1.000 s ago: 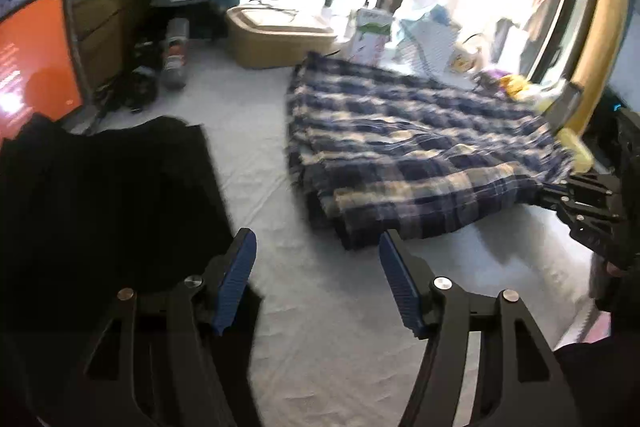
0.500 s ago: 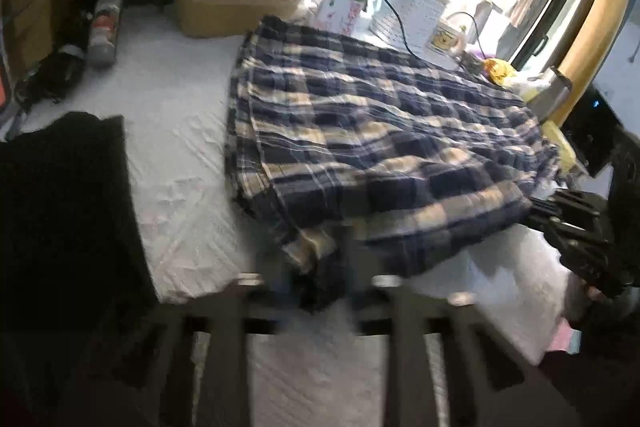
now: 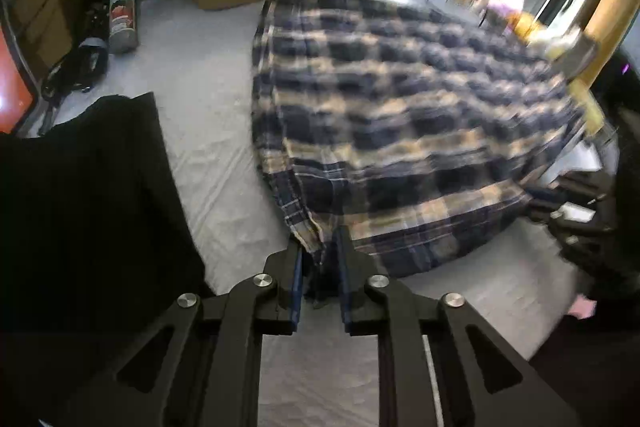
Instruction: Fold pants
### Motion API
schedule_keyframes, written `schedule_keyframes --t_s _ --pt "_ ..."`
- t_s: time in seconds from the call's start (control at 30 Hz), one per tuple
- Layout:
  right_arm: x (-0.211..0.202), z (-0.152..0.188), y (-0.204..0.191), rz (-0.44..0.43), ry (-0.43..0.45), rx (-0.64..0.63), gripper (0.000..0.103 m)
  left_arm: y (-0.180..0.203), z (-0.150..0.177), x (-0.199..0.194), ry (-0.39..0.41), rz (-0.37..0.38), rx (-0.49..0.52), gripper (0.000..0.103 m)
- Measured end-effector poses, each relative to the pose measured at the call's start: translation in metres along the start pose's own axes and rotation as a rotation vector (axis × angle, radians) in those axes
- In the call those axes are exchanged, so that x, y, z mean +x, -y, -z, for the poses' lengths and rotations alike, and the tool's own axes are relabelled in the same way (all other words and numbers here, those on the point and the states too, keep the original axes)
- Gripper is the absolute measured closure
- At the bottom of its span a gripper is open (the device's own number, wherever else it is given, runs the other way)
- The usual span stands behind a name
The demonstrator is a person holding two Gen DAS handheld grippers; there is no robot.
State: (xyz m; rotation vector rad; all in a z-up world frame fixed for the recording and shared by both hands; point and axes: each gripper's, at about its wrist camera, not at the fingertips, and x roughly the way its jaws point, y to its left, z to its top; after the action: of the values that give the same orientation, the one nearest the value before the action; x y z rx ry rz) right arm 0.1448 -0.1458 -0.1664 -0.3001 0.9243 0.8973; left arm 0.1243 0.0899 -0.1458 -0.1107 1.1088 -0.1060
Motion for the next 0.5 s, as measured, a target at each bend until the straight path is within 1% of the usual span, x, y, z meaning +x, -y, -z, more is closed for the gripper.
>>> schedule_keyframes --t_s 0.03,0.1,0.13,0.17,0.2,0.23,0.3,0.33,0.4,0.5 --pt "-0.001 0.002 0.000 -0.006 0.014 0.009 0.090 0.000 0.001 0.001 -0.004 -0.005 0.001 0.085" --pt "-0.007 0.007 0.006 -0.045 0.028 0.047 0.078 -0.003 0.001 -0.001 -0.008 -0.021 0.001 0.081" --pt "-0.010 0.009 0.009 -0.053 0.031 0.059 0.073 -0.005 0.001 -0.004 -0.008 -0.042 0.004 0.079" --pt "-0.014 0.012 0.013 -0.054 0.036 0.067 0.062 -0.008 0.001 -0.005 -0.009 -0.061 0.008 0.073" --pt "-0.019 0.015 0.017 -0.051 0.044 0.076 0.053 -0.012 0.002 -0.006 -0.009 -0.077 0.009 0.067" --pt "-0.024 0.018 0.020 -0.050 0.050 0.084 0.051 -0.016 0.002 -0.008 -0.010 -0.093 0.006 0.066" --pt "-0.031 0.020 0.027 -0.039 0.052 0.092 0.050 -0.023 0.001 -0.011 -0.015 -0.126 -0.004 0.064" --pt "-0.037 0.023 0.031 -0.014 0.052 0.097 0.050 -0.027 0.000 -0.015 -0.009 -0.171 -0.009 0.064" --pt "-0.044 0.029 0.040 0.021 0.052 0.118 0.050 -0.026 0.000 -0.022 0.026 -0.200 -0.019 0.064" --pt "-0.059 0.037 0.063 0.067 0.069 0.186 0.050 -0.013 -0.013 -0.038 0.114 -0.139 -0.002 0.064"
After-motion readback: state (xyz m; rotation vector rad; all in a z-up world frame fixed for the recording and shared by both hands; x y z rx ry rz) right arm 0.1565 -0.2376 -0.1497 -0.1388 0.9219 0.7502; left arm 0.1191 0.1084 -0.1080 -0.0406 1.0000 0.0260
